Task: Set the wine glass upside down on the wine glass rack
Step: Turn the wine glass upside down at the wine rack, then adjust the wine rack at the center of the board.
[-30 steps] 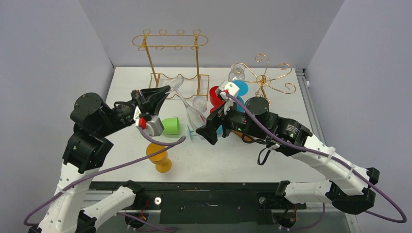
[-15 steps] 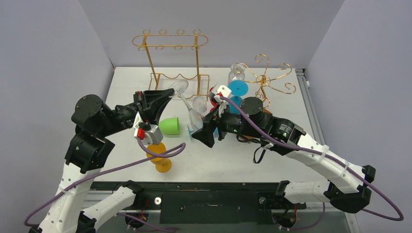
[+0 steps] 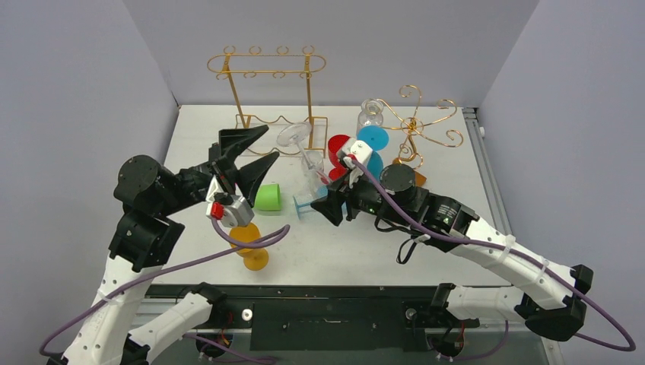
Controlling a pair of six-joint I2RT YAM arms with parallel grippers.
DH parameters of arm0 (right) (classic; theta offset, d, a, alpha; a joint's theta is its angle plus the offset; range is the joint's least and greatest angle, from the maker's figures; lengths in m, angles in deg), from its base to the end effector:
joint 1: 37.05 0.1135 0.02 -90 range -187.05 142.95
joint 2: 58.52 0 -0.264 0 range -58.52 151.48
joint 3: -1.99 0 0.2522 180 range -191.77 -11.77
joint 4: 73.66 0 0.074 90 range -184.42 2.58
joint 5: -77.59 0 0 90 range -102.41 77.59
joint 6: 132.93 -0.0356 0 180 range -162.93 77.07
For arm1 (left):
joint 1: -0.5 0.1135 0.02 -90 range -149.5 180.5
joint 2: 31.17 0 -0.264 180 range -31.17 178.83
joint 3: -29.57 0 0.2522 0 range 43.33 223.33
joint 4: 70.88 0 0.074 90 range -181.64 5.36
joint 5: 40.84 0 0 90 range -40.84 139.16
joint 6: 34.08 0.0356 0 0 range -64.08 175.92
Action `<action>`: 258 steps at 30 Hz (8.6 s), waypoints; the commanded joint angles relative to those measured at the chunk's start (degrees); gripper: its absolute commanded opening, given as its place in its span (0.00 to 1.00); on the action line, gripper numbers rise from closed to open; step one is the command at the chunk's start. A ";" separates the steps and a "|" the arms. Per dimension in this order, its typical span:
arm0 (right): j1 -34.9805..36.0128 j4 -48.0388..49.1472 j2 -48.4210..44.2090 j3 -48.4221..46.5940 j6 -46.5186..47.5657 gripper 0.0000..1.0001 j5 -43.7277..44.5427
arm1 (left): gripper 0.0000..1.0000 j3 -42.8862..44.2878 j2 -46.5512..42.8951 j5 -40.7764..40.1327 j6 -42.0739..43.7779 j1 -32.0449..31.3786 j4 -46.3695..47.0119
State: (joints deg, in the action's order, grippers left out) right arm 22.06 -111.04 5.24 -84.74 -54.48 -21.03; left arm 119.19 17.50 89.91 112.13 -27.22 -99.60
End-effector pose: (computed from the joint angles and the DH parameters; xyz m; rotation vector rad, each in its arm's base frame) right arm 0.1193 0.2098 0.4215 -0.8842 1.7260 0.9873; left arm 0.1085 -0.0833 0.4984 1.2949 0.5579 -0.0703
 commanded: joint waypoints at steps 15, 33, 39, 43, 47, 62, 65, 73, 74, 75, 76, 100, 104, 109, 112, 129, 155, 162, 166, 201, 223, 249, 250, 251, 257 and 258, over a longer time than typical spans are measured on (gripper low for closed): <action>-4.78 10.95 -28.53 27.26 0.73 0.01 28.79 | 0.96 -3.48 -3.40 -4.67 -13.92 -0.27 11.71; -10.87 14.66 -40.97 44.93 -4.33 0.00 47.92 | 0.96 -6.74 -3.25 -4.70 -14.72 -0.24 12.03; -14.50 19.09 -38.76 46.44 -4.23 0.00 47.53 | 0.96 -7.06 -2.83 -4.45 -14.81 -0.31 12.24; -19.34 21.62 -36.11 47.36 -5.96 0.00 44.52 | 0.96 -7.04 -2.61 -4.43 -14.62 -0.35 11.92; -21.77 26.11 -34.02 48.73 -5.89 0.00 42.01 | 0.96 -7.27 -2.46 -4.51 -14.21 -0.31 11.84; -24.46 38.40 -24.61 49.37 -2.96 0.00 33.87 | 0.96 -6.64 -1.73 -4.41 -13.37 -0.26 11.24; -24.96 39.32 -23.55 49.29 -2.75 0.00 31.75 | 0.96 -6.54 -1.73 -4.54 -13.07 -0.29 10.96; -25.01 40.31 -23.89 49.80 -0.54 0.00 26.38 | 0.96 -6.62 -1.77 -4.56 -12.88 -0.28 10.39; -25.01 40.31 -24.21 49.91 -0.10 0.00 25.71 | 0.96 -6.61 -1.74 -4.60 -12.81 -0.30 10.39; -25.01 40.25 -24.51 50.09 0.39 0.00 25.05 | 0.96 -6.54 -1.67 -4.63 -12.83 -0.31 10.40; -25.01 40.19 -24.77 50.24 0.74 0.00 24.72 | 0.96 -6.52 -1.65 -4.56 -12.86 -0.31 10.44; -23.74 43.67 -34.72 57.59 2.63 0.00 20.26 | 0.96 -6.64 -1.38 -4.77 -11.95 -0.38 10.31; -23.44 43.84 -35.99 58.23 3.39 0.00 19.95 | 0.96 -6.73 -1.29 -4.80 -11.82 -0.61 10.39; -23.25 44.37 -37.49 59.26 1.97 0.00 22.06 | 0.96 -6.73 -1.15 -5.15 -11.75 -1.08 10.26; -23.25 44.95 -37.21 60.13 -0.14 0.02 23.17 | 0.96 -6.70 -1.13 -5.26 -11.65 -1.34 10.05; -23.21 40.85 -35.89 60.03 -7.46 0.75 25.47 | 0.96 -6.57 -0.33 -5.59 -12.44 -1.54 9.78; -22.99 -3.70 -25.95 10.94 -4.26 0.59 2.78 | 0.96 -5.21 -1.63 -5.55 -14.99 -1.63 6.69; -23.82 -11.79 -4.28 -16.17 2.88 0.59 18.05 | 0.96 -5.28 -2.92 -6.36 -15.95 -1.72 5.41; -26.88 -17.12 6.79 -27.92 6.82 0.59 19.72 | 0.96 -5.44 -3.22 -6.58 -16.27 -1.72 5.38; -40.76 -32.72 31.28 -43.84 17.84 0.44 4.80 | 0.96 -4.75 -2.61 -6.79 -15.27 -1.89 4.45; -39.19 -29.77 33.90 -44.08 13.83 0.00 7.99 | 0.96 -4.91 -2.79 -6.83 -15.25 -1.98 5.03; -39.42 9.04 8.80 -9.65 6.63 0.00 19.08 | 0.96 -5.91 -3.57 -6.71 -14.72 -2.25 5.82; -39.42 9.85 8.46 -9.27 6.59 0.00 19.52 | 0.96 -5.96 -3.58 -6.72 -14.72 -2.25 5.94; -39.51 10.92 8.14 -8.88 6.48 0.00 19.80 | 0.96 -6.11 -3.71 -6.74 -14.80 -2.25 5.96; -39.52 15.63 5.44 -5.10 6.13 0.00 21.83 | 0.96 -6.51 -3.97 -6.78 -14.55 -2.25 6.33; -39.51 16.56 4.95 -4.42 5.91 0.00 22.48 | 0.96 -6.52 -3.93 -6.69 -14.59 -2.25 6.49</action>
State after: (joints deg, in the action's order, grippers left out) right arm -17.41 -108.85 15.32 -89.99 -47.85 -3.94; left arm 112.15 14.00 83.68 97.27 -29.19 -95.15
